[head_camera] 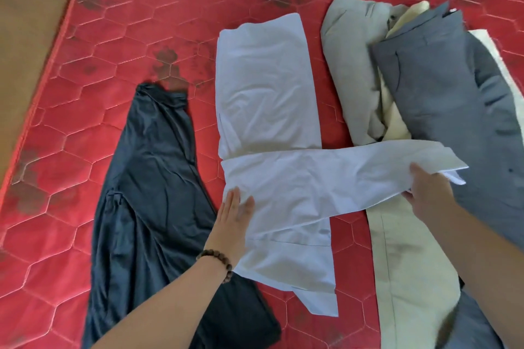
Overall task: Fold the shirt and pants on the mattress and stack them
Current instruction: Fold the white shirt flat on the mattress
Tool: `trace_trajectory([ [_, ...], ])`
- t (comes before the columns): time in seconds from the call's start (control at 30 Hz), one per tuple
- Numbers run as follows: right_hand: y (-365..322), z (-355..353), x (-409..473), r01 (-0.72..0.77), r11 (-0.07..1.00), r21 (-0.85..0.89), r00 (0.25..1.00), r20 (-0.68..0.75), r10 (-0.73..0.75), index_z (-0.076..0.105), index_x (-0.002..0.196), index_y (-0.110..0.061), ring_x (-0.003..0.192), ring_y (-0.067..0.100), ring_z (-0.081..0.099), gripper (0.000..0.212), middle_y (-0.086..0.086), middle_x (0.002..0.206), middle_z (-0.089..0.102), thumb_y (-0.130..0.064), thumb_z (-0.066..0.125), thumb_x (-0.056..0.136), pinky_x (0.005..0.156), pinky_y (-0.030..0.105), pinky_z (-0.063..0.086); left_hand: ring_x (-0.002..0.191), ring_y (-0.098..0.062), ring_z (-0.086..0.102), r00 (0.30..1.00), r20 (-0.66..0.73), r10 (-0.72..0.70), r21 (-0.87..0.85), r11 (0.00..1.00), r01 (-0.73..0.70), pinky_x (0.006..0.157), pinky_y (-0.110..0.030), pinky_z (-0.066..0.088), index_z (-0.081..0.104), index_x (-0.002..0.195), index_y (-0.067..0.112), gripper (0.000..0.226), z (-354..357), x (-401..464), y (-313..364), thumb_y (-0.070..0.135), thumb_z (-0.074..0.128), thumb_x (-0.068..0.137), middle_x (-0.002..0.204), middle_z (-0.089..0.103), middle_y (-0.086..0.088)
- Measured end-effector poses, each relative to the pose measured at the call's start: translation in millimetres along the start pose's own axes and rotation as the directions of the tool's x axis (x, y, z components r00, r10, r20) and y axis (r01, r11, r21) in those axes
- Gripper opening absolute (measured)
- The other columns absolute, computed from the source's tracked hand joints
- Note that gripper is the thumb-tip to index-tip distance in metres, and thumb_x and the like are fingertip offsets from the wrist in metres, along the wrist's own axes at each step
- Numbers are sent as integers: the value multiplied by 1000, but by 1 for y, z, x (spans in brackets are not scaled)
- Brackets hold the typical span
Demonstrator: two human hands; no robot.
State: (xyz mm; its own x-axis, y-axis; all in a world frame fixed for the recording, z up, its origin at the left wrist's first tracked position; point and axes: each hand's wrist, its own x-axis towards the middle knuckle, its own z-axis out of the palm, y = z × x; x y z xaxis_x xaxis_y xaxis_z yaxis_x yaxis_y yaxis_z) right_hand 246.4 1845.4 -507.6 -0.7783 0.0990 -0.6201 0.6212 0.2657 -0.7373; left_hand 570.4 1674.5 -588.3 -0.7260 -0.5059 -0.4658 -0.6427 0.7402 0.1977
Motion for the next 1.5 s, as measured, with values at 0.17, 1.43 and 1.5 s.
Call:
trace_trajectory([
  [0.17, 15, 11, -32, 107, 790, -604, 914, -252, -317, 27, 144, 3, 130, 40, 35, 81, 26, 143, 35, -46, 59, 87, 106, 49, 31, 142, -19, -29, 970, -26, 242, 57, 969, -240, 117, -40, -13, -2, 153, 23, 71, -18, -5, -6, 50, 24, 93, 157, -23, -3],
  [1.43, 200, 154, -221, -393, 915, 95, 919, 65, 388, 46, 101, -24, 81, 21, 64, 32, 1, 96, 63, -16, 72, 83, 69, 35, 53, 95, -16, 58, 976, 174, 132, -145, 984, -107, 90, -36, 29, 59, 90, 31, 15, -121, 134, -86, 46, 58, 89, 96, 63, 12],
  [1.5, 202, 154, -226, -368, 929, 18, 926, 94, 365, 45, 99, -22, 75, 20, 65, 30, 0, 91, 65, -15, 70, 85, 69, 36, 55, 92, -18, 57, 994, 42, 103, -9, 995, -102, 87, -37, 25, 59, 92, 28, 14, -116, 125, -76, 40, 54, 93, 92, 63, 9],
])
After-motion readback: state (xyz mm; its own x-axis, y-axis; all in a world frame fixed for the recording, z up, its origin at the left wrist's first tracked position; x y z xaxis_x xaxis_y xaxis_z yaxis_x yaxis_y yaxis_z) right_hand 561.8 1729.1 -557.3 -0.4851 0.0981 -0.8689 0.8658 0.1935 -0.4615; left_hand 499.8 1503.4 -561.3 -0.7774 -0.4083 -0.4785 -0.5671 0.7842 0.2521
